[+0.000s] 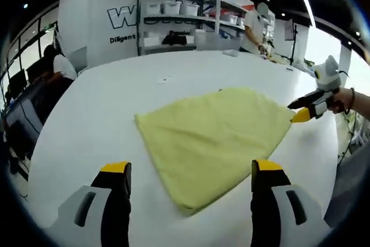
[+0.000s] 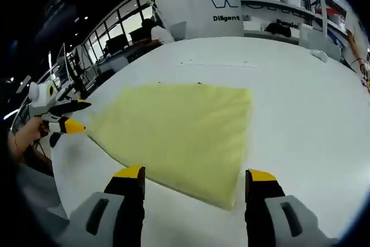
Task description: Fold the garment on the visible template until the final outline fits inside the template.
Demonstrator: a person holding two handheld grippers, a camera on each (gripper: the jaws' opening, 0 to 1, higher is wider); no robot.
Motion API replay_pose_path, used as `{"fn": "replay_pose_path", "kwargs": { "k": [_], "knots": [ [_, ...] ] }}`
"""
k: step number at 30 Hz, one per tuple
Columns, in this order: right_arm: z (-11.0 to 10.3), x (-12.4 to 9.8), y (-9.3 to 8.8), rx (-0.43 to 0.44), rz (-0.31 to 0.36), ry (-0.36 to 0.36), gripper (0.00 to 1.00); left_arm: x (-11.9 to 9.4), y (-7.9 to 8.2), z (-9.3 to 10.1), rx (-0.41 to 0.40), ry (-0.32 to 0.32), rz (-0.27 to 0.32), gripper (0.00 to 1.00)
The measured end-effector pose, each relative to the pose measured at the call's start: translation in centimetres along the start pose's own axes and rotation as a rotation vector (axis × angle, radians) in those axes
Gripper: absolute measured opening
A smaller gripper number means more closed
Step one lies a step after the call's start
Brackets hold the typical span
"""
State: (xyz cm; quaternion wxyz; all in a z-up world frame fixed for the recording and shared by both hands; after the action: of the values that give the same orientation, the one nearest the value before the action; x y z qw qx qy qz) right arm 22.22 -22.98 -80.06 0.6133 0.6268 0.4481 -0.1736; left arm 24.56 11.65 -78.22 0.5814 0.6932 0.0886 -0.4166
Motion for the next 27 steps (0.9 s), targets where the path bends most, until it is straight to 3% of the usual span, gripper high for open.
{"fn": "replay_pose_path", "kwargs": {
  "k": [5,10,14,20,27],
  "knots": [
    [0.4,0.1,-0.8,-0.007,-0.010,-0.009,0.59,-0.5,-1.5,-0.2,0.022,-0.008,-0.040,0.70],
    [0.9,-0.1,-1.1,0.005,-0.029,-0.033,0.50,-0.7,-2.7,-0.5,0.021,-0.009,-0.077,0.50],
    [1.1,-0.3,-1.1,0.010,-0.024,-0.041,0.47,-0.8,-3.4,-0.8,0.029,-0.011,-0.104,0.44],
    [1.2,-0.5,-1.2,0.015,-0.025,-0.041,0.36,-0.7,-3.9,-1.1,0.022,-0.025,-0.115,0.25],
    [2.0,-0.7,-1.7,-0.008,-0.040,-0.076,0.19,-0.3,-4.1,-0.7,0.036,-0.056,-0.136,0.11]
  ]
}}
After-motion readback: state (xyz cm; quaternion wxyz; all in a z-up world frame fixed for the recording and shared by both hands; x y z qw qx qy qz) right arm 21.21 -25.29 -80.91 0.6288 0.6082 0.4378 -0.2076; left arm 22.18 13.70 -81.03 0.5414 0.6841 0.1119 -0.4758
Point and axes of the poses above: the point that each gripper's makers call its tool centre point, and the gripper's own axes: x roughly forward along the fingers, z roughly to its right, y roughly out of its top, the point moved 7 cm from there along -x, roughly backward along the fingers, and after that the axes turned 8 degrees about -z, right-handed, at the moved point
